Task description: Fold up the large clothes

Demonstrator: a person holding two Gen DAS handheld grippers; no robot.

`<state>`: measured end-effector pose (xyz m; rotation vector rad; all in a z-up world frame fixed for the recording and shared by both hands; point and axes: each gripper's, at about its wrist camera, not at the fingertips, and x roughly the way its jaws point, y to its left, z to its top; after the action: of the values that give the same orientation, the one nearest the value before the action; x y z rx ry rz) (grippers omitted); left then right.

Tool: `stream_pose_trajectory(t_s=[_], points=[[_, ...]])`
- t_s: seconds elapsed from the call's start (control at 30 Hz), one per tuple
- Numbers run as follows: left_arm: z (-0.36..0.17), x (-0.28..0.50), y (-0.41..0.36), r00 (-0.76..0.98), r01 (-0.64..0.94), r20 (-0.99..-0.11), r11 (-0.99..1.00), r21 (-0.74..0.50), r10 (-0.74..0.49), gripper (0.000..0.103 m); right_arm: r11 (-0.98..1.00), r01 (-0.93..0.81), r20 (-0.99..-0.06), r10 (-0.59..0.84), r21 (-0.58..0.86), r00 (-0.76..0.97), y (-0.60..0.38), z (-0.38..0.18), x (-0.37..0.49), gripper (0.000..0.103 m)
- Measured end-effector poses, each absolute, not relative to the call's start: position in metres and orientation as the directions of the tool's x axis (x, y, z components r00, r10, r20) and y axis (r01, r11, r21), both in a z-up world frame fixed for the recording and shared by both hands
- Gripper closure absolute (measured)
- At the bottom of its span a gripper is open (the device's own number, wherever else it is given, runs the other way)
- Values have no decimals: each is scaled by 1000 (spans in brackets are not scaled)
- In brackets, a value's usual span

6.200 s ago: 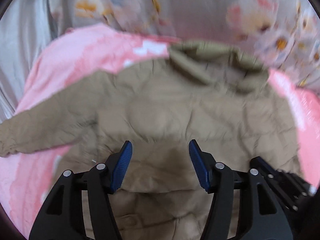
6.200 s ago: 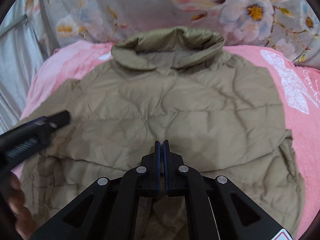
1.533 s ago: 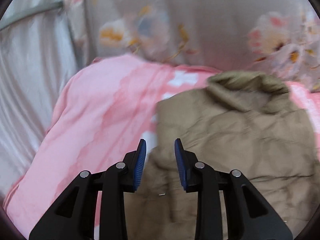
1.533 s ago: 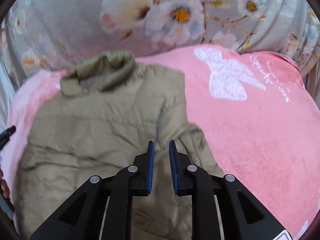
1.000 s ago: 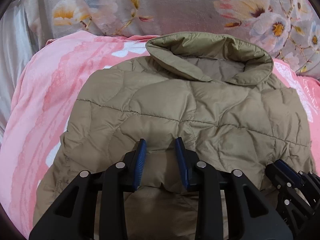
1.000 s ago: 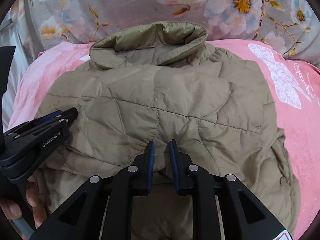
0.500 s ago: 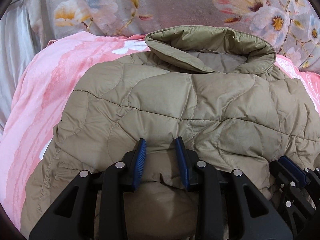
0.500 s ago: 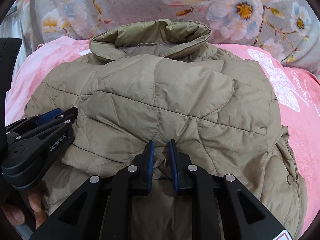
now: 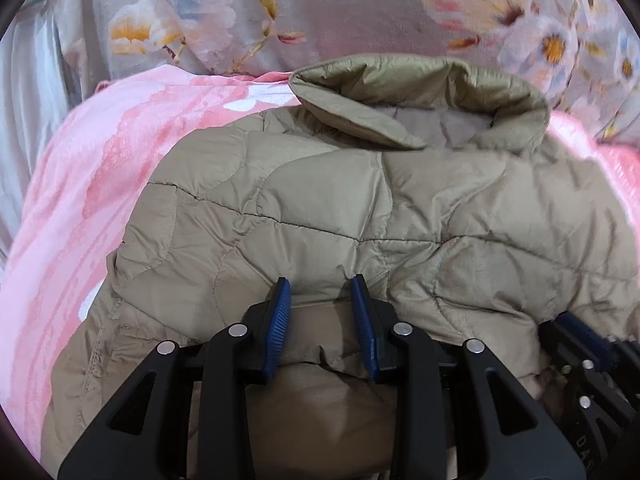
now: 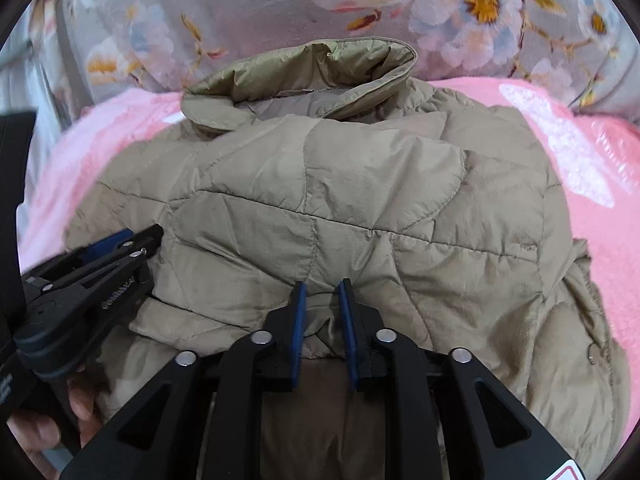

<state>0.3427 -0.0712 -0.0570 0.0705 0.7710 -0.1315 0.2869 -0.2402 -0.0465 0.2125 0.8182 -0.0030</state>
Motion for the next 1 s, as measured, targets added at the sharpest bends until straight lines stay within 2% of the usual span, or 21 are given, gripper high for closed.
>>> stream_pose_trajectory(t_s=[0.07,0.13,0.2,0.3,0.4,0.43,0.5,0.53,0.57,0.63,0.67,0.73,0.8,1.0], points=[[-47,342,-59,689,163,-710,986,-43,-145,67,971,65,-728,128,231,673,-248,-39,281,76],[-27,345,-41,669,183,-707,973,-142,-229,61,957,62,-692,160,285,703,-260,-24,274,66],[-6,354,-30,683,168,-679,963,-211,-268,48,944,81,-658,161,321,735,-275,-6,281,60],[16,393,-26,676,144,-658,936,-321,-330,43,912,106,-626,185,397,758,-295,13,314,58],[16,432,-37,648,94,-691,934,-344,-320,44,887,156,-611,163,434,774,-307,17,349,58],[14,442,-41,640,84,-699,934,-348,-318,46,876,160,-609,175,455,774,-309,16,361,57],[8,462,-52,617,77,-728,943,-323,-300,68,838,168,-606,222,519,764,-315,5,384,57],[2,471,-58,602,74,-746,950,-304,-285,71,820,189,-616,232,540,752,-318,-2,394,63],[-4,479,-63,589,70,-762,957,-281,-267,75,806,204,-622,241,556,745,-320,-9,402,77],[-14,487,-70,574,66,-785,968,-242,-235,83,820,222,-650,221,527,727,-319,-17,412,99],[-20,489,-73,566,71,-794,972,-222,-223,88,838,217,-658,205,500,724,-316,-20,414,99],[-31,491,-77,561,81,-805,981,-176,-191,88,885,211,-686,151,415,711,-309,-25,413,100],[-40,492,-80,567,86,-808,987,-134,-159,98,918,210,-711,102,337,696,-303,-36,413,102],[-54,489,-93,624,98,-775,994,-49,-100,98,938,209,-737,68,276,672,-298,-59,416,103]])
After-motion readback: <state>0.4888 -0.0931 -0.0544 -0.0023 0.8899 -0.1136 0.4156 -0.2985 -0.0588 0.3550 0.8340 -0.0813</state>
